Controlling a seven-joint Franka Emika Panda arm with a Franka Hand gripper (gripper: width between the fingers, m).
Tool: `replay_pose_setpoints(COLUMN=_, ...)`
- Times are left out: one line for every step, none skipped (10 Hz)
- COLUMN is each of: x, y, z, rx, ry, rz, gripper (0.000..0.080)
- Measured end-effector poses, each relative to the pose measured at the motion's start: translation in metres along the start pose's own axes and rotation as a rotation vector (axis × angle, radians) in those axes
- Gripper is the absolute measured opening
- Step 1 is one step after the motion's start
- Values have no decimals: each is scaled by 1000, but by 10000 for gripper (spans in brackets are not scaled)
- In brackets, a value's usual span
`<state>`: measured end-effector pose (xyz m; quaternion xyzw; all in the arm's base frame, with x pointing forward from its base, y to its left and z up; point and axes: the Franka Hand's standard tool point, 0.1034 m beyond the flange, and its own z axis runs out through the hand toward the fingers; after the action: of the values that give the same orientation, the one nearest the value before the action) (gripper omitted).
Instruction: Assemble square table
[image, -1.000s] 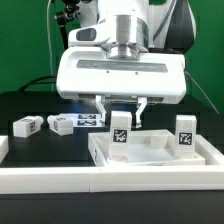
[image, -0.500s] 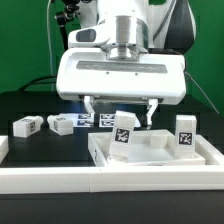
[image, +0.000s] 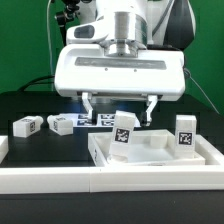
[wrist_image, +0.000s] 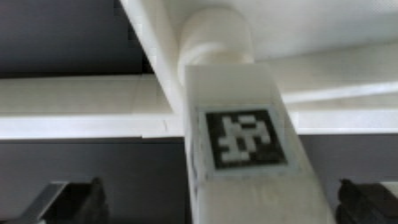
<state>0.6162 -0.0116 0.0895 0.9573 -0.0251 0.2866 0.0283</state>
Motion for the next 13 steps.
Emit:
replay_pose_setpoints(x=4, y=2, z=-4, rx=3, ry=-3, rz=3, gripper=649)
replay_pose_setpoints(x=6, y=0, z=-6, rx=13, ry=-24, rz=10, gripper=649)
replay_pose_setpoints(x=8, y=-3, z=-8, rx=26, ry=-48, rz=11, gripper=649)
replay_pose_setpoints(x=6, y=-3, z=-6, rx=28, ry=-57, rz=11, gripper=649)
replay_pose_setpoints(x=0, y=-11, z=-5, rx=63, ry=-157, rz=15, gripper=649)
replay_pose_setpoints(x=1, y=-15, z=-6, rx=90, ry=-238, rz=29, gripper=649)
replay_pose_setpoints(x=0, y=-16, z=-5, rx=105, ry=-288, rz=30, gripper=649)
replay_pose_setpoints(x=-8, y=-19, z=-5, rx=136, ry=-415, rz=21, gripper=649)
replay_pose_setpoints(x=-2, y=-16, z=-4, rx=148, ry=-471, rz=19, gripper=649)
replay_pose_setpoints(x=2, y=-10, z=-1, rx=154, ry=-488, rz=7, gripper=649)
replay_pose_setpoints(x=2, y=-11, z=-1, rx=151, ry=-482, rz=7, gripper=649)
replay_pose_setpoints(x=1, y=-11, z=-1, rx=152, ry=-483, rz=7, gripper=649)
replay_pose_setpoints(x=1, y=-11, z=-1, rx=152, ry=-483, rz=7, gripper=649)
